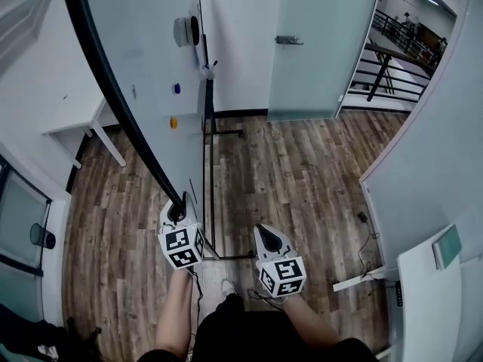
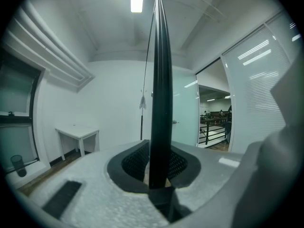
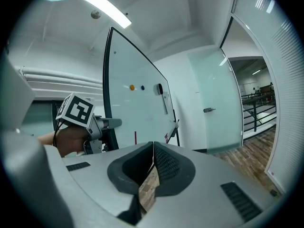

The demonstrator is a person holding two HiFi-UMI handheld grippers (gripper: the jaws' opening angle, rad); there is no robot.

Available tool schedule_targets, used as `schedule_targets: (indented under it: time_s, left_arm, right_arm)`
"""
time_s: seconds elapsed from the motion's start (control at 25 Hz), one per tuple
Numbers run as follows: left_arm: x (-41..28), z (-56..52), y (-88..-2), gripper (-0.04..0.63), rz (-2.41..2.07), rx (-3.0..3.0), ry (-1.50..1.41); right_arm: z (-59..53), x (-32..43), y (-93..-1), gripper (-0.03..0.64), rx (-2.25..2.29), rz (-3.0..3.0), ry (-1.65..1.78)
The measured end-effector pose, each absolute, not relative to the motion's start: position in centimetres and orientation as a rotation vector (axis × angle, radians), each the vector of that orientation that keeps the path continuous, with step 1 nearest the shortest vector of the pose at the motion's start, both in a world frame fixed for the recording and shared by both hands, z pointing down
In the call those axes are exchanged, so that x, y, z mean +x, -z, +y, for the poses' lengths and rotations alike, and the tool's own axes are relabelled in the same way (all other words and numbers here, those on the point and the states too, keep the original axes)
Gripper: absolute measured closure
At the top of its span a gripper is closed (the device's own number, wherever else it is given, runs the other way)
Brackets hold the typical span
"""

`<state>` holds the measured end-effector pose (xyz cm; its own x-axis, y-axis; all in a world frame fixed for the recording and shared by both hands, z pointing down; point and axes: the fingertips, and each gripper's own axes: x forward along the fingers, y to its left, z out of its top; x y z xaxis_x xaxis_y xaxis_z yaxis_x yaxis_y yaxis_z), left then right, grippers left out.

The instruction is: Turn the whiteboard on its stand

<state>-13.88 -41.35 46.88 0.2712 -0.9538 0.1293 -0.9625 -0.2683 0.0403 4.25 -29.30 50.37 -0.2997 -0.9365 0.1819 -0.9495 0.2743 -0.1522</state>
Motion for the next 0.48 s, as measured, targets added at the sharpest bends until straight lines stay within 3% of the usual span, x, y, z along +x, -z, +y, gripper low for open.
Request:
schedule_targets:
  time_s: [0.48]
  left_arm:
    - [-11.8, -33.5, -46.8, 0.526, -1.835, 2.426, -0.091]
  right_arm:
    - [-24.8, 4.7, -50.2, 0.603, 1.792, -2.499, -0.365]
